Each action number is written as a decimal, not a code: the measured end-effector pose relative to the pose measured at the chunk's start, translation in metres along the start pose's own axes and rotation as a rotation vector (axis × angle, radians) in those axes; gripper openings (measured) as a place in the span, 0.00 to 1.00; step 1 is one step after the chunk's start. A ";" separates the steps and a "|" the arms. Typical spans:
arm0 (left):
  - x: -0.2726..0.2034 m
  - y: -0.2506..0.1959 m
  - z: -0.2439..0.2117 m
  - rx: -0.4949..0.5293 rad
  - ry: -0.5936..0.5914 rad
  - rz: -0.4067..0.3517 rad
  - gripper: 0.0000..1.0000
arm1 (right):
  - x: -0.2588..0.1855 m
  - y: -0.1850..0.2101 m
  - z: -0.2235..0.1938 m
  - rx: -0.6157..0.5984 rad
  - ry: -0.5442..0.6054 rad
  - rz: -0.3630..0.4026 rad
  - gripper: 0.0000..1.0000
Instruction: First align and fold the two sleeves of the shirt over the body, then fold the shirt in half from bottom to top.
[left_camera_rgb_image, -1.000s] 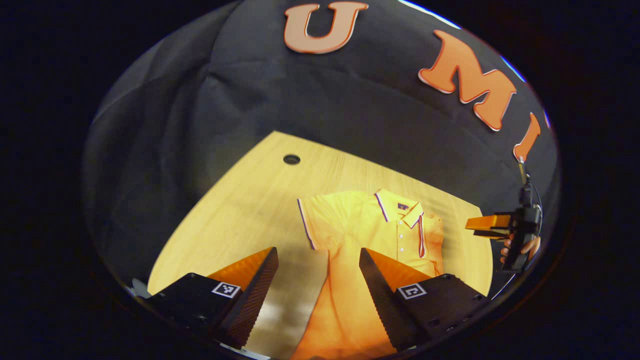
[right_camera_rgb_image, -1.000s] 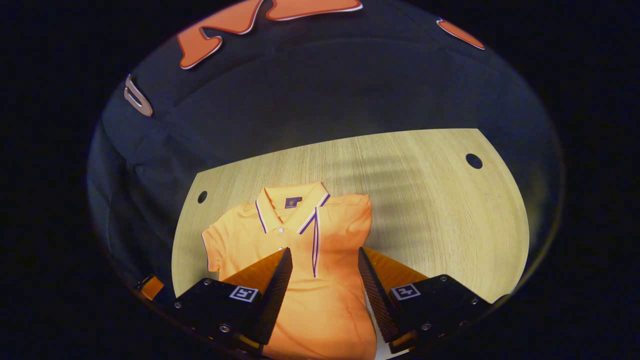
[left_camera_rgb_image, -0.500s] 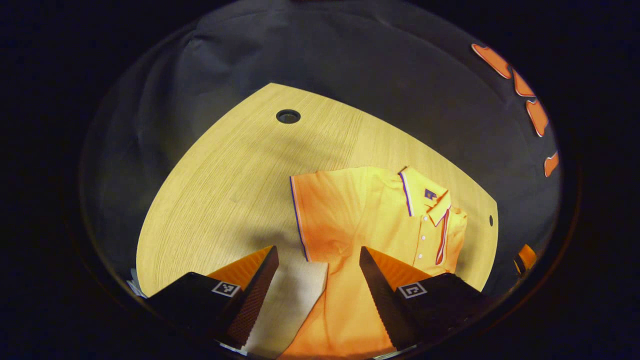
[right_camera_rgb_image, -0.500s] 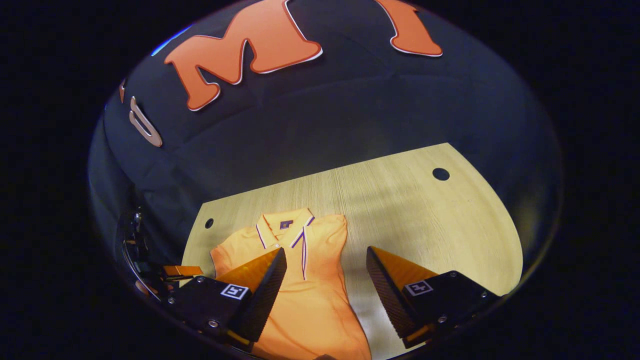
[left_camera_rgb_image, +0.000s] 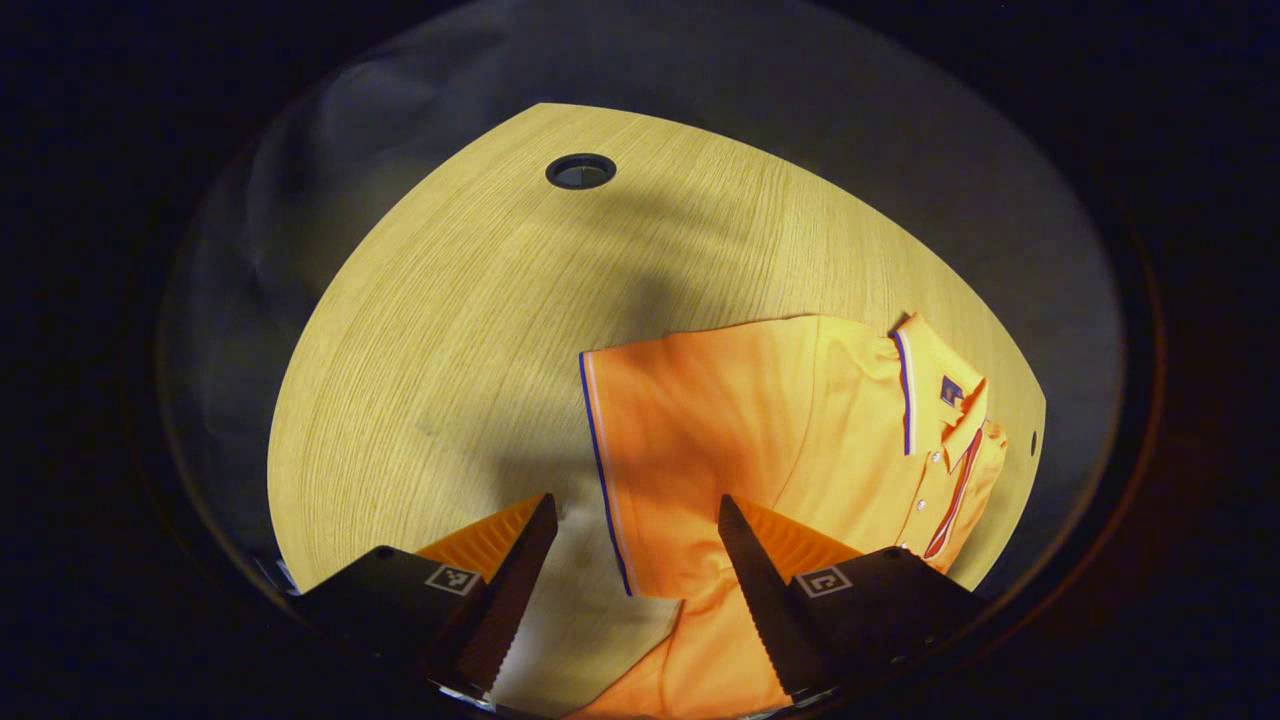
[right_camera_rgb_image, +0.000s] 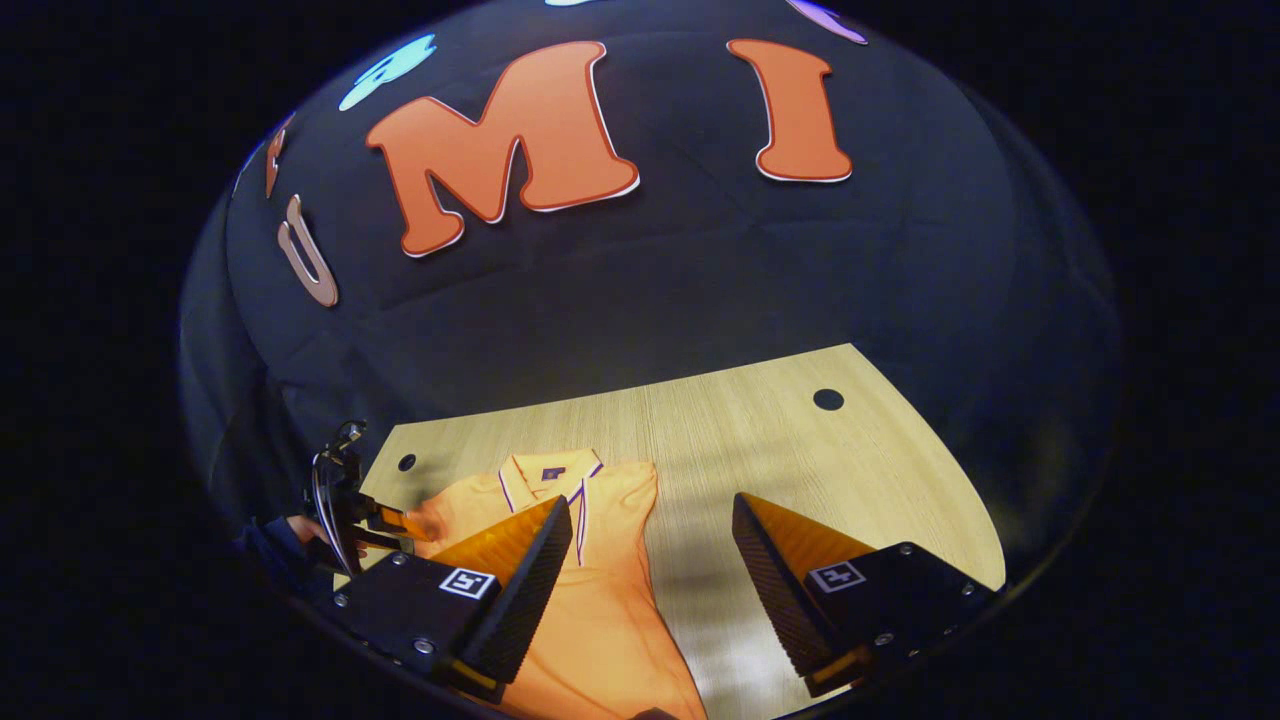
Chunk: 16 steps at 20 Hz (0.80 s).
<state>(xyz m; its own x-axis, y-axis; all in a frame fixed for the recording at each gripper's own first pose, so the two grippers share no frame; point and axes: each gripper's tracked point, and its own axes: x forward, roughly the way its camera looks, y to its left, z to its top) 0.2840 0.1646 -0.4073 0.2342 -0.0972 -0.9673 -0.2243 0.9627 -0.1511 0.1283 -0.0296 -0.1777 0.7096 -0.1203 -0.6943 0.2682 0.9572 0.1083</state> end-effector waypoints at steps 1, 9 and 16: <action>0.004 0.000 -0.001 0.002 0.013 0.018 0.96 | -0.006 -0.003 0.003 0.002 -0.016 -0.004 0.98; 0.013 -0.008 0.006 0.071 0.031 0.077 0.15 | -0.038 -0.018 0.005 -0.047 -0.072 -0.030 0.98; -0.022 -0.040 0.019 0.154 -0.058 -0.054 0.02 | -0.047 -0.030 0.005 -0.048 -0.093 -0.045 0.98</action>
<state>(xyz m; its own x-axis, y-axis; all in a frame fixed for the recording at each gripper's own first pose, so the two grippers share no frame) 0.3059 0.1326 -0.3760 0.2972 -0.1397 -0.9446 -0.0629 0.9842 -0.1653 0.0901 -0.0540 -0.1448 0.7559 -0.1850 -0.6280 0.2708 0.9617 0.0427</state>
